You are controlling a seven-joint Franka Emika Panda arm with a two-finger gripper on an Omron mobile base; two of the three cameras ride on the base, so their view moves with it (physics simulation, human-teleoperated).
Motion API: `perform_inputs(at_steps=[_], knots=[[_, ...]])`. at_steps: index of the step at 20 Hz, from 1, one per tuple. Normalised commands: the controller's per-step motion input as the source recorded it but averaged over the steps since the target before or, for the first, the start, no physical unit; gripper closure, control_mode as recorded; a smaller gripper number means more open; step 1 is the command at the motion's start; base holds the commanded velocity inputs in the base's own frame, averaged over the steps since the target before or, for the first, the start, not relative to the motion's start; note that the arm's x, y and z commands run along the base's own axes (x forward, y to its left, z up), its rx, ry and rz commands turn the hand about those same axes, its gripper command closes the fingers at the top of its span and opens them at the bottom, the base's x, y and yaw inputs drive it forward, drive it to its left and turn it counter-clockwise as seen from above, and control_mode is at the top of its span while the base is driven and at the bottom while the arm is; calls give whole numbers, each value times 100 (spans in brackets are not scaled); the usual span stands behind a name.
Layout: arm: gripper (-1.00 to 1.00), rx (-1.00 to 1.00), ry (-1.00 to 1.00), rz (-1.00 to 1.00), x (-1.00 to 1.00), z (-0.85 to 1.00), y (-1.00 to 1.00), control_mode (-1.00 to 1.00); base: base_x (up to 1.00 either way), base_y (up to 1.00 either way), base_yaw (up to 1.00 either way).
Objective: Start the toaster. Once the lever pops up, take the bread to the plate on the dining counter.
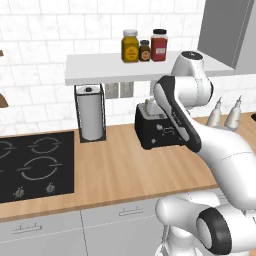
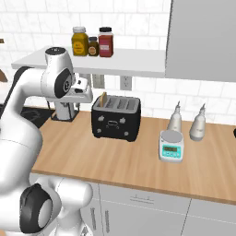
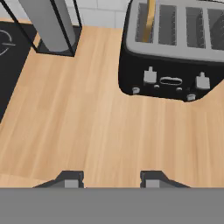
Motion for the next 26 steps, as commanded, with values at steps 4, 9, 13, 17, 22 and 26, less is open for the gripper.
perform_inputs(at_steps=[4,9,13,17,22,26], knots=[[-100,0,0,0,0,-20,0,-100,0,0,0],[-100,0,0,0,7,-42,-2,-100,0,0,0],[-100,0,-9,0,4,-28,-3,-100,0,0,0],[-100,0,-11,0,23,-36,-1,-100,0,0,0],[-100,3,-10,0,32,-30,-25,-100,0,0,0],[-100,1,-10,0,31,-17,-27,-100,0,0,0]])
